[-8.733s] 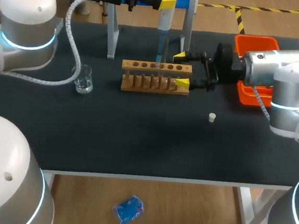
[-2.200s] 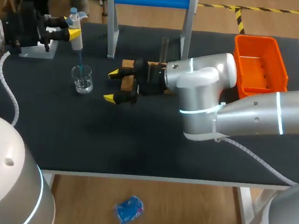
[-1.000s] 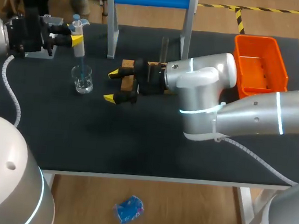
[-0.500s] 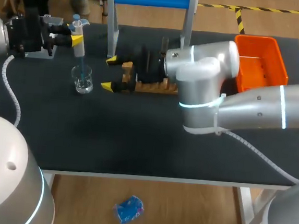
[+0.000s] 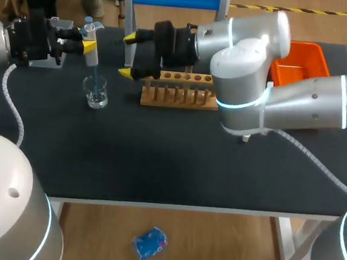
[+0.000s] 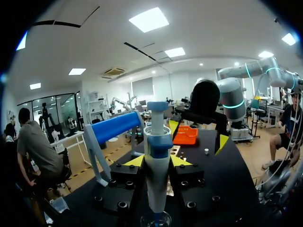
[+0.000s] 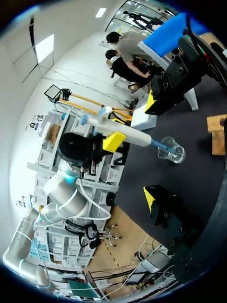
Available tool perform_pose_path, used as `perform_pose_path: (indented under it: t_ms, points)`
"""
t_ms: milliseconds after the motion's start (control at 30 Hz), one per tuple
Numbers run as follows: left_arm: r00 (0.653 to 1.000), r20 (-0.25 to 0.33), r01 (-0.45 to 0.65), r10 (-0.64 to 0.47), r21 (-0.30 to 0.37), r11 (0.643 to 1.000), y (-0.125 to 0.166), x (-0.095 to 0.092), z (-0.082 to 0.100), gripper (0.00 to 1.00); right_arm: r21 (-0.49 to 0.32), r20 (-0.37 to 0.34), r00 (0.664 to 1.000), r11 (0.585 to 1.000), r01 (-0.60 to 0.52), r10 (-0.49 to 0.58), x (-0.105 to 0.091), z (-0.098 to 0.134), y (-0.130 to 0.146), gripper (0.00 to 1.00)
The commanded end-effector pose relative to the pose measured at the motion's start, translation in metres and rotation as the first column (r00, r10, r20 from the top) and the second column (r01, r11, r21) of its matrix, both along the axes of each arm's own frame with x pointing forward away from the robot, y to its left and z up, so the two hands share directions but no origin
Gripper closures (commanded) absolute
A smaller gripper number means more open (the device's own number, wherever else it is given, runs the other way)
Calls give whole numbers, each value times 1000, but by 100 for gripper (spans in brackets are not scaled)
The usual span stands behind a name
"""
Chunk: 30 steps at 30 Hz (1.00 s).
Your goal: Invert the test tube, pick up the pipette, mount the tip to pipette, aspirate from beaker and dispense into the tube, eject the tip, return the pipette, and cap with the stopper.
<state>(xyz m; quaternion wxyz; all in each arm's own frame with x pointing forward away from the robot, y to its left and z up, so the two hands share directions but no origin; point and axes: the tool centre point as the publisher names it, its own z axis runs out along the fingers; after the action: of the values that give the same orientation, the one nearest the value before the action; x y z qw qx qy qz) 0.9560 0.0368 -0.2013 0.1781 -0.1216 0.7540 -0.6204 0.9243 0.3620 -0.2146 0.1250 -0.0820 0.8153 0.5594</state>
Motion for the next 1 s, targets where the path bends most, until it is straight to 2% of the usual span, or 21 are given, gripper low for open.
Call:
perform_pose_path:
  t_ms: [33,500,800,1000]
  points:
    - [1000,2,0,0,-1,1000,0,0,0,100,-46,-12,1000,999,-7,7,0,10,-6,0]
    - [1000,2,0,0,-1,1000,0,0,0,100,-46,-12,1000,999,-7,7,0,10,-6,0]
    - [1000,2,0,0,-1,1000,0,0,0,100,-46,43,999,999,-26,28,20,61,0,0]
    - [1000,2,0,0,-1,1000,0,0,0,100,-22,28,998,998,-50,51,26,87,11,0]
